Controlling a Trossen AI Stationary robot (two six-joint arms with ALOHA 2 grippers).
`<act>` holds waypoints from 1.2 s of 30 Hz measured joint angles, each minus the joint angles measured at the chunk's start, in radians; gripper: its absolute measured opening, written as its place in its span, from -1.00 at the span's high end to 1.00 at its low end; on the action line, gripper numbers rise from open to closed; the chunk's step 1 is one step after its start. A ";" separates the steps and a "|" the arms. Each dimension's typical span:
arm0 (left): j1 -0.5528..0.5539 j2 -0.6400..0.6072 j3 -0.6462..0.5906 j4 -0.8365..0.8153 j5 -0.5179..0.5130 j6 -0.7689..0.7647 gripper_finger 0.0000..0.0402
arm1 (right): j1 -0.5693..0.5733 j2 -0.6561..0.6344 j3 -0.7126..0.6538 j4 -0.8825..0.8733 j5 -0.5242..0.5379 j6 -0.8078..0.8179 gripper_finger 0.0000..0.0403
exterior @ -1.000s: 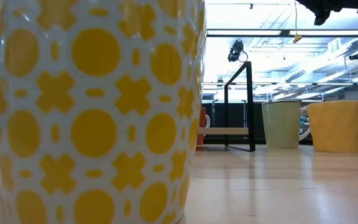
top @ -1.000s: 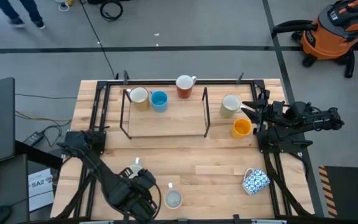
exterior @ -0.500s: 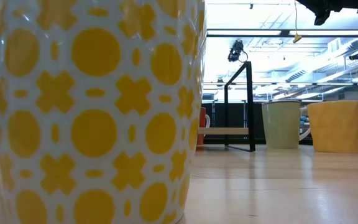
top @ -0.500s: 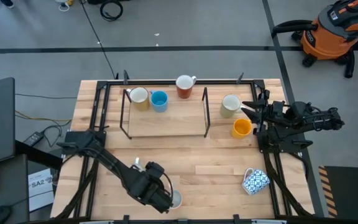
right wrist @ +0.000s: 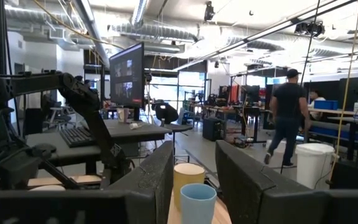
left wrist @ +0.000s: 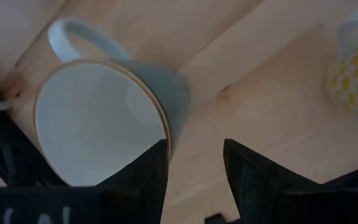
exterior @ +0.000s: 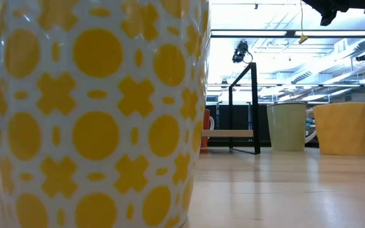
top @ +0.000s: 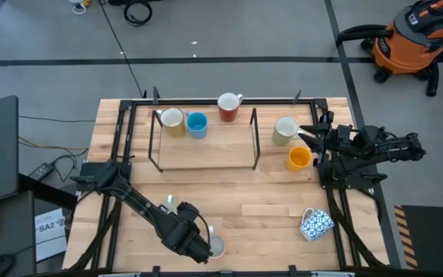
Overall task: Place coffee mugs
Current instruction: Put the light blue mug on the shelf
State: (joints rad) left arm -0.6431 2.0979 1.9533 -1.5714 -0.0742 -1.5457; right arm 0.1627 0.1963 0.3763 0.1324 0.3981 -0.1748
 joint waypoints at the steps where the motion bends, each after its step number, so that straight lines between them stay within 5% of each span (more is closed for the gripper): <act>1: 0.001 0.000 0.000 0.000 -0.006 0.004 0.20 | 0.000 0.000 0.000 0.000 0.000 0.000 0.38; 12: 0.014 -0.002 -0.127 0.003 -0.015 0.010 0.20 | 0.000 0.000 0.000 0.001 0.000 0.000 0.38; 25: 0.018 -0.002 -0.163 0.112 -0.011 0.202 0.22 | 0.000 0.000 0.000 0.000 0.000 0.000 0.38; 36: 0.031 -0.002 -0.163 0.130 -0.101 0.675 0.79 | 0.000 0.000 0.000 0.000 0.000 0.000 0.38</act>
State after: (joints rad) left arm -0.6120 2.0964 1.7907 -1.4409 -0.1753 -0.8707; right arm 0.1624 0.1963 0.3763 0.1323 0.3985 -0.1746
